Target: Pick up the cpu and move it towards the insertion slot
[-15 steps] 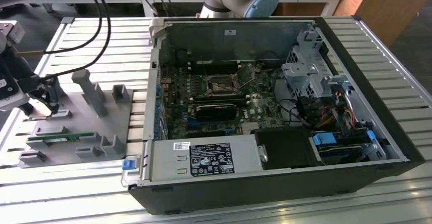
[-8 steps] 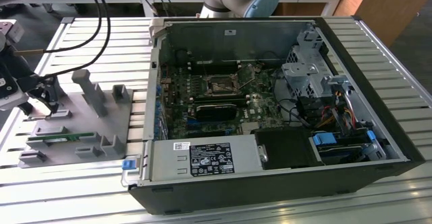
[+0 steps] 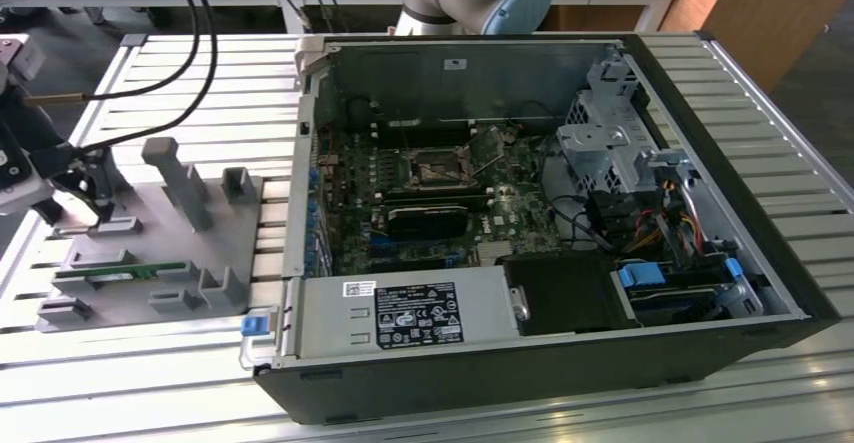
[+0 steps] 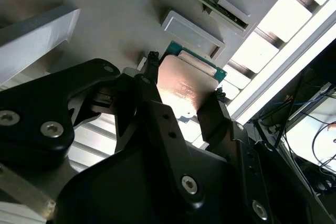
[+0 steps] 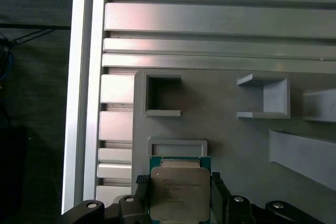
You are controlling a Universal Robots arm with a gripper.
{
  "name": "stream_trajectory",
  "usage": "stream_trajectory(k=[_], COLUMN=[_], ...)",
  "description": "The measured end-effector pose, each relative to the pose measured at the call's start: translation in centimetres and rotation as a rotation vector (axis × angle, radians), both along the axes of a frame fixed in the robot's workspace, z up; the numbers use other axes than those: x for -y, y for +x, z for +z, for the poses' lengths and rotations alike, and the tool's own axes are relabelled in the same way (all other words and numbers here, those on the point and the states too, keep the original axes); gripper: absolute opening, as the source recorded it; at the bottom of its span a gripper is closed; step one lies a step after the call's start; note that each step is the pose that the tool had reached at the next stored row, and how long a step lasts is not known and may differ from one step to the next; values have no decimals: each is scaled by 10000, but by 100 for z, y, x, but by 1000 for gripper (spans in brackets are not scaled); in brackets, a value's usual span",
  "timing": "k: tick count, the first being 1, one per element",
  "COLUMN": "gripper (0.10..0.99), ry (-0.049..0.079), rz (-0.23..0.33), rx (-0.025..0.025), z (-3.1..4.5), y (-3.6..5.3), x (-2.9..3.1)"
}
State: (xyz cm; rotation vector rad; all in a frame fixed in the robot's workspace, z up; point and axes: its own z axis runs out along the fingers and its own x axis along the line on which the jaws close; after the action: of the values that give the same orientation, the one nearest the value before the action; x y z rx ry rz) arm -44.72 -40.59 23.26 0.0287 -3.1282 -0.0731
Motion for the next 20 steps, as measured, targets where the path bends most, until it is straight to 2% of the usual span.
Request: stream_trajectory(k=[20], gripper=[545], ry=[0], rz=[0], rx=[0], z=[121], y=[0], x=[-4])
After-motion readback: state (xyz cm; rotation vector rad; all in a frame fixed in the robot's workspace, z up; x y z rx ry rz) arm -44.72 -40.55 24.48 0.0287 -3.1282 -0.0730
